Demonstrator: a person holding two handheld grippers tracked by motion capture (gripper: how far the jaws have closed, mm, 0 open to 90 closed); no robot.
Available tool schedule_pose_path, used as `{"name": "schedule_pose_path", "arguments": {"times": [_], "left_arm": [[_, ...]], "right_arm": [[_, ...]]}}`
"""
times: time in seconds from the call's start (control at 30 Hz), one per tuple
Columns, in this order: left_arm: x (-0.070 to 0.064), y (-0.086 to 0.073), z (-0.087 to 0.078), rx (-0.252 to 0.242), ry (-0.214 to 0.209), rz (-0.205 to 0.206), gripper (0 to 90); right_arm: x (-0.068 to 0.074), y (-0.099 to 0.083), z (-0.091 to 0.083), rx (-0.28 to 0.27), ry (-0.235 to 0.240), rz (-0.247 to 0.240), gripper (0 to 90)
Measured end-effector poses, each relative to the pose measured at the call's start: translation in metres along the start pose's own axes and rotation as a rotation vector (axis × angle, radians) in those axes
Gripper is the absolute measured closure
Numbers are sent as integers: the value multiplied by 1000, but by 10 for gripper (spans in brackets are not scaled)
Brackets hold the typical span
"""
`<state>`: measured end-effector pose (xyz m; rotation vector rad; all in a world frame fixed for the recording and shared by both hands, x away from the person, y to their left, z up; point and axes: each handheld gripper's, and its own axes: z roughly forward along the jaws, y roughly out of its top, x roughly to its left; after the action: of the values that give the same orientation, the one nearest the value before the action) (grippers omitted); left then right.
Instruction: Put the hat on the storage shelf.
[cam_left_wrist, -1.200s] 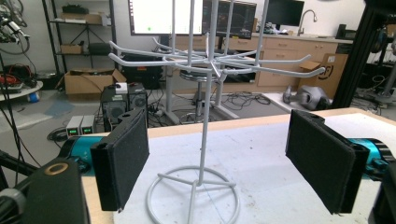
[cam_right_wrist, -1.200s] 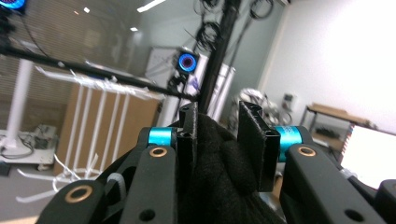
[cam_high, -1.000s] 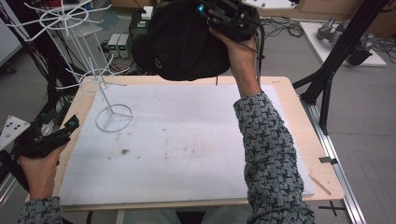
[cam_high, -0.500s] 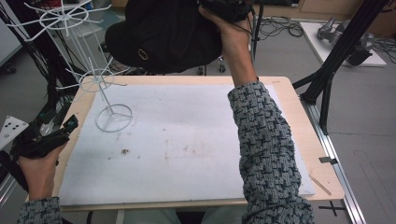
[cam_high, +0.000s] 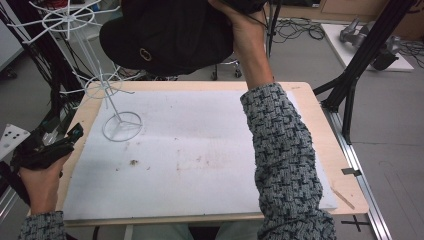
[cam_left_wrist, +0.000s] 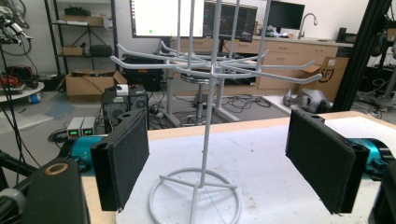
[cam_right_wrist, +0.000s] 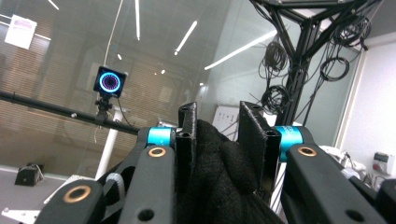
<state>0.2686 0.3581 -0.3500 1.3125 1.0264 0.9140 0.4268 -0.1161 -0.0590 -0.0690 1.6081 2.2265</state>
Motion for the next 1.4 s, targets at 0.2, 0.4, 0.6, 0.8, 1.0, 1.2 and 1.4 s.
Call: {"name": "schedule_pose_path", "arguments": {"times": [0.2,0.4,0.6,0.8,1.0,1.2,1.4], "left_arm": [[-1,0,1,2,-2,1,216],[-1,0,0,0,-5,2,216],[2,1,-2,-5,1,-5,216],[4,1,-7,-8,8,-9,216],[6,1,-13,-13,19,-14,216],[9,1,-20,-20,32,-19,216],[9,2,-21,-21,33,-16,216]], "right_arm": [[3,7,4,-33,14,8,684],[2,9,17,-53,23,20,684],[0,2,37,-63,46,39,683],[-1,-8,60,-74,61,62,682],[-6,-23,79,-87,64,107,680],[-5,-32,89,-112,72,136,678],[1,-30,95,-128,87,136,678]]}}
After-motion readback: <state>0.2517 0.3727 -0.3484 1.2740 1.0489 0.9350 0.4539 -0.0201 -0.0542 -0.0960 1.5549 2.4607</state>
